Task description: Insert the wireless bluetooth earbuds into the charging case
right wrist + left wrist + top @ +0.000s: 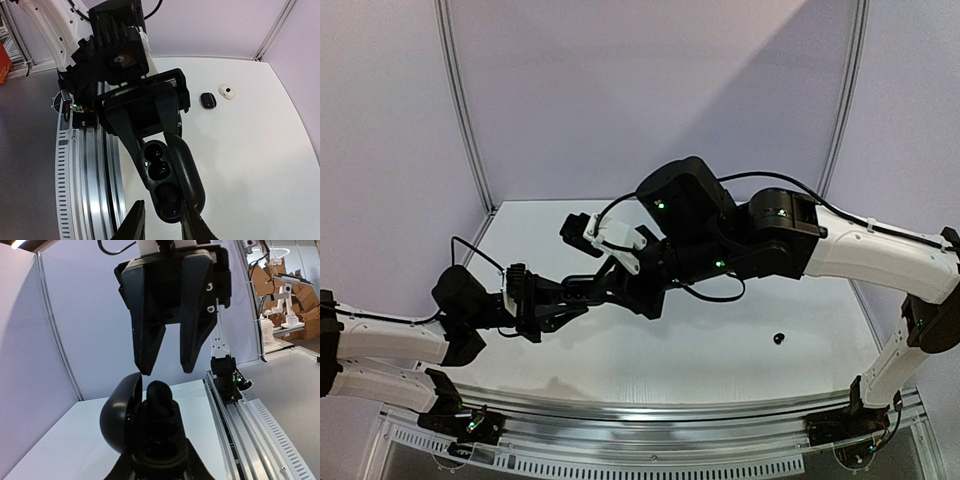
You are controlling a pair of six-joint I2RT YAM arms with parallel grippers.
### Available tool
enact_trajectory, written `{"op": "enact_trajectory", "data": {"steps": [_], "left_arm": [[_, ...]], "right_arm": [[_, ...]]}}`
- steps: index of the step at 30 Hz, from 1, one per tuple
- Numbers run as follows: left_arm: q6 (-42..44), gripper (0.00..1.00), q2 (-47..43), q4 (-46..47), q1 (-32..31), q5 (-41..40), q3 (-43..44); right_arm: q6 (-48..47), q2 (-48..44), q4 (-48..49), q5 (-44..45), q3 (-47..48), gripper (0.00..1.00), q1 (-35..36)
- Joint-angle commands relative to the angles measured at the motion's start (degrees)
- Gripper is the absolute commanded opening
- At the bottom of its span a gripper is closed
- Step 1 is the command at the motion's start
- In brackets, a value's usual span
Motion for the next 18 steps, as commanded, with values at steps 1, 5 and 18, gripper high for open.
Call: {"op": "enact_trajectory", "data": {"steps": [1, 5, 18], "left_arm": [[0.42, 0.0, 0.33, -0.33, 0.67, 0.42, 0.27], [0.5, 0.0, 0.24, -0.38, 0.67, 0.55, 0.28], [0.6, 0.0, 0.15, -0.48, 0.67, 0.65, 0.28]], "right_arm": [[-0.19, -0.2, 0.52, 1.69, 1.23, 0.25, 0.38], [-0.2, 1.03, -1.92, 1.36, 2.27, 0.25, 0.32], [-0.89, 3.95, -5.55, 2.93, 4.66, 0.28, 0.31]]}}
